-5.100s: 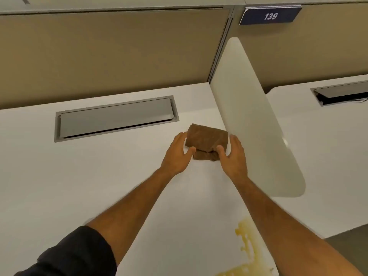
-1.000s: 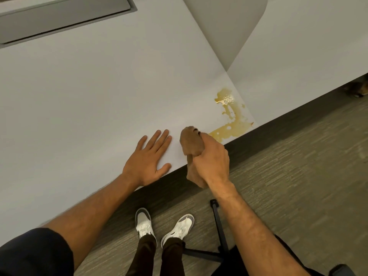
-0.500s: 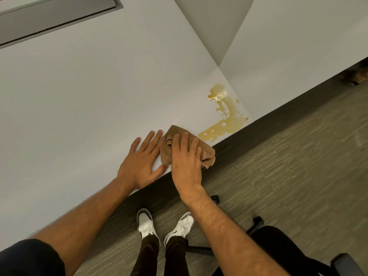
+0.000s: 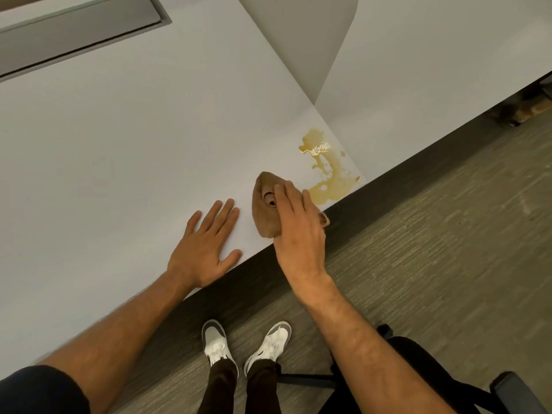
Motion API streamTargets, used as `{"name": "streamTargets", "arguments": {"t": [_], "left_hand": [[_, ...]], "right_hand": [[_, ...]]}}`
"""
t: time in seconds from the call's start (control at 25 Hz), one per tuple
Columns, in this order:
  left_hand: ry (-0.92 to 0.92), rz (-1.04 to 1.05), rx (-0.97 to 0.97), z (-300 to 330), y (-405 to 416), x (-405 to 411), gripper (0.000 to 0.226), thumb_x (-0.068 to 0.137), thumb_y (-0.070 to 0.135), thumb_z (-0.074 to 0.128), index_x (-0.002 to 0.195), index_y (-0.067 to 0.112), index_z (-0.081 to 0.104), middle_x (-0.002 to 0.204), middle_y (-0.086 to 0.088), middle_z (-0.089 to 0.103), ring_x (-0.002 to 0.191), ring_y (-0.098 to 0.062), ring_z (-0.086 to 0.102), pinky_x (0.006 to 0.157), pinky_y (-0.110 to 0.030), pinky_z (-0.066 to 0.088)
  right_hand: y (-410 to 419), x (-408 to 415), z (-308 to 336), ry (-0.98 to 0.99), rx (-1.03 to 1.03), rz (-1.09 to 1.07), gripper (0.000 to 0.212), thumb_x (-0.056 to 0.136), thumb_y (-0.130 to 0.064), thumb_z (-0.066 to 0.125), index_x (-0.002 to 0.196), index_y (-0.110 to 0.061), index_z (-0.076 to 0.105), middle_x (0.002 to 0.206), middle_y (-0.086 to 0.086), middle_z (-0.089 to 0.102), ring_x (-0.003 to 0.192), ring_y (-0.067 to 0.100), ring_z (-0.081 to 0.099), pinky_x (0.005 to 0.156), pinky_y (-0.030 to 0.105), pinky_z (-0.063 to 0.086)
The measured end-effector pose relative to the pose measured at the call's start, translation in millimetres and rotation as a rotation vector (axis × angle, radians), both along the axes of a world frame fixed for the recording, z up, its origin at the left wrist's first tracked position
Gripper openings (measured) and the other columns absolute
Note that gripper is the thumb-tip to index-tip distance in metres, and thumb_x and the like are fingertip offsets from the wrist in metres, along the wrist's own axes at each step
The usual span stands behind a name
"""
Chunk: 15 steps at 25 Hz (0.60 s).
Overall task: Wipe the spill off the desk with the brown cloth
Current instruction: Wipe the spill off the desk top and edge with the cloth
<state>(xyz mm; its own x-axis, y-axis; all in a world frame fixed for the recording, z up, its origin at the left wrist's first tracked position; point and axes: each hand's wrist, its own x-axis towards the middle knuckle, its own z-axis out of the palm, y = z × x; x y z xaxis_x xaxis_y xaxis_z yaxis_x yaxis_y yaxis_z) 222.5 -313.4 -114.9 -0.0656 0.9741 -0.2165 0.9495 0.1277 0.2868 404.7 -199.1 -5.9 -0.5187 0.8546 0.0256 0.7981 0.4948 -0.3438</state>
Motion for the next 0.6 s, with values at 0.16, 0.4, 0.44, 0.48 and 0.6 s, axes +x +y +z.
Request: {"name": "streamTargets", "arguments": {"t": [0.16, 0.4, 0.44, 0.48, 0.6], "left_hand": [[0.022, -0.005, 0.018, -6, -2, -1, 0.086, 0.1, 0.071, 0.023, 0.168, 0.027, -0.006, 0.176, 0.004, -0.012, 0.163, -0.018, -0.009, 0.13, -0.053, 0.004], [0.015, -0.011, 0.021, -8, -3, -2, 0.084, 0.101, 0.071, 0.021, 0.168, 0.027, -0.004, 0.176, 0.003, -0.011, 0.163, -0.019, -0.008, 0.13, -0.054, 0.005], [0.017, -0.01, 0.022, -8, -3, -2, 0.084, 0.101, 0.071, 0.02, 0.168, 0.027, -0.004, 0.176, 0.003, -0.011, 0.163, -0.019, -0.008, 0.13, -0.055, 0.007], [0.016, -0.009, 0.022, -7, -3, -1, 0.083, 0.101, 0.071, 0.019, 0.168, 0.027, -0.003, 0.176, 0.003, -0.011, 0.163, -0.019, -0.008, 0.13, -0.056, 0.008], [0.007, -0.012, 0.018, -4, -2, 0, 0.081, 0.102, 0.072, 0.018, 0.168, 0.028, -0.001, 0.177, 0.005, -0.009, 0.163, -0.018, -0.007, 0.129, -0.055, 0.01]], "right_hand": [[15, -20, -29, -0.347, -0.069, 0.064, 0.077, 0.095, -0.011, 0.06, 0.158, -0.015, 0.016, 0.166, 0.018, 0.015, 0.148, 0.052, 0.014, 0.118, 0.064, 0.023], [-24, -24, -42, -0.356, -0.13, 0.006, 0.086, 0.089, -0.013, 0.07, 0.156, -0.008, 0.018, 0.163, 0.025, 0.02, 0.145, 0.054, 0.024, 0.114, 0.065, 0.032], [-29, -24, -37, -0.352, -0.154, 0.004, 0.087, 0.088, -0.013, 0.072, 0.156, -0.008, 0.018, 0.163, 0.025, 0.02, 0.145, 0.054, 0.025, 0.112, 0.065, 0.034], [-33, -25, -33, -0.331, -0.192, 0.004, 0.086, 0.088, -0.013, 0.072, 0.156, -0.009, 0.019, 0.163, 0.024, 0.02, 0.145, 0.053, 0.025, 0.11, 0.065, 0.037], [-44, -22, -22, -0.169, -0.306, -0.013, 0.072, 0.092, -0.017, 0.067, 0.152, -0.015, 0.028, 0.16, 0.016, 0.033, 0.142, 0.041, 0.037, 0.106, 0.057, 0.046]]}}
